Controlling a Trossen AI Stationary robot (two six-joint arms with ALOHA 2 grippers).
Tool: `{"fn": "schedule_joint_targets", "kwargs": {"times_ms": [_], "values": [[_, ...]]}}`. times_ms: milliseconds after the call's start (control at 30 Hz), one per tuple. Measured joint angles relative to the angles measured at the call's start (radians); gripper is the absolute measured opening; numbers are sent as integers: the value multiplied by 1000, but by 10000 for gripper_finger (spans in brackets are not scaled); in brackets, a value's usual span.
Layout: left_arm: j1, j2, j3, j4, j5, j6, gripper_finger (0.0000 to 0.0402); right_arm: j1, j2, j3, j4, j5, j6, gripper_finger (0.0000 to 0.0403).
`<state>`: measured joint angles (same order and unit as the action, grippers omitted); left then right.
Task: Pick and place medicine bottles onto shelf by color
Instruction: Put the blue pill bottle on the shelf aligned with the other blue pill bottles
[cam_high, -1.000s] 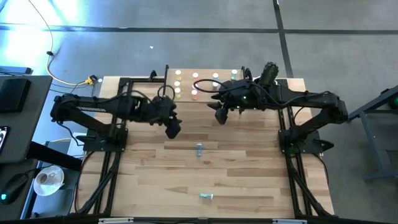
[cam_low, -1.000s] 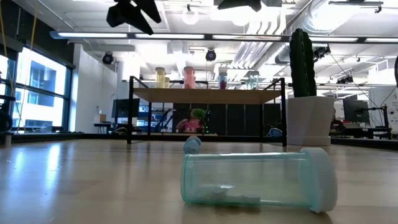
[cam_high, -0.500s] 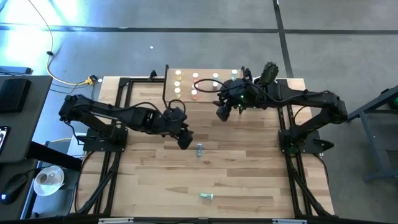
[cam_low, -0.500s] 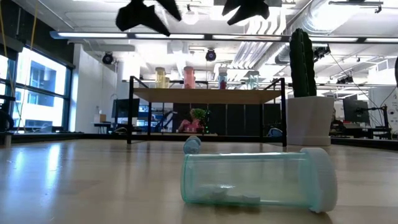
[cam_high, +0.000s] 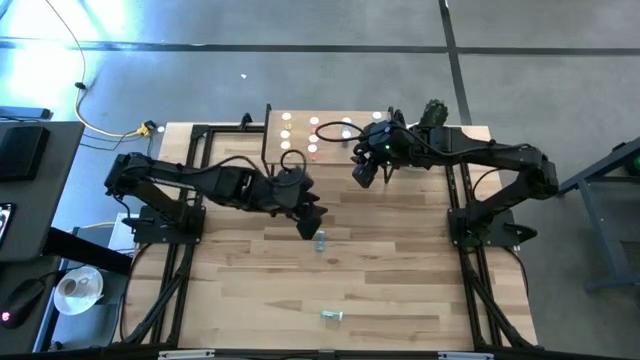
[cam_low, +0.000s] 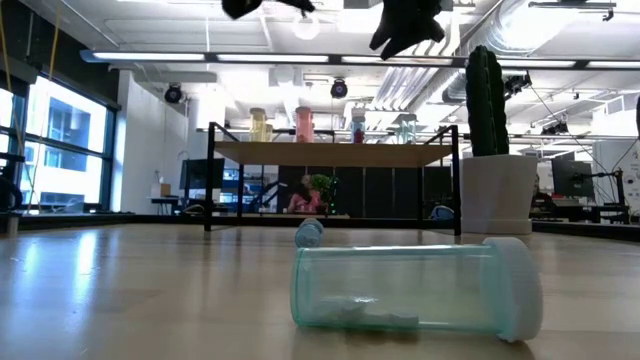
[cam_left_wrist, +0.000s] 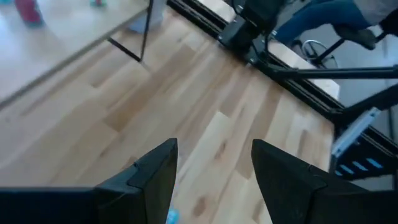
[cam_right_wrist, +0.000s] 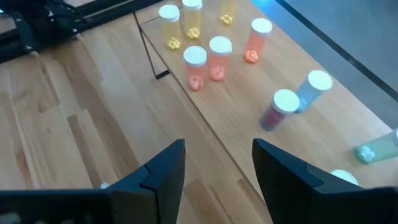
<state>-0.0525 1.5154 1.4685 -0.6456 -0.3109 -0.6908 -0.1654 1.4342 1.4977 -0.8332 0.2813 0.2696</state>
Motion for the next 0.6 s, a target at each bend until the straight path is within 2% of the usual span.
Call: {"fn": "schedule_joint_targets", "kwargs": {"times_ms": [133,267,600], "values": [[0,68,85,-104,-36,3,197,0,0,0,-14,0,2,179],[-11,139,93,-191,-29,-46,197,0,0,0,-24,0,2,179],[-87,294,93,-227,-38,-151,197,0,0,0,-25,0,3,179]]}}
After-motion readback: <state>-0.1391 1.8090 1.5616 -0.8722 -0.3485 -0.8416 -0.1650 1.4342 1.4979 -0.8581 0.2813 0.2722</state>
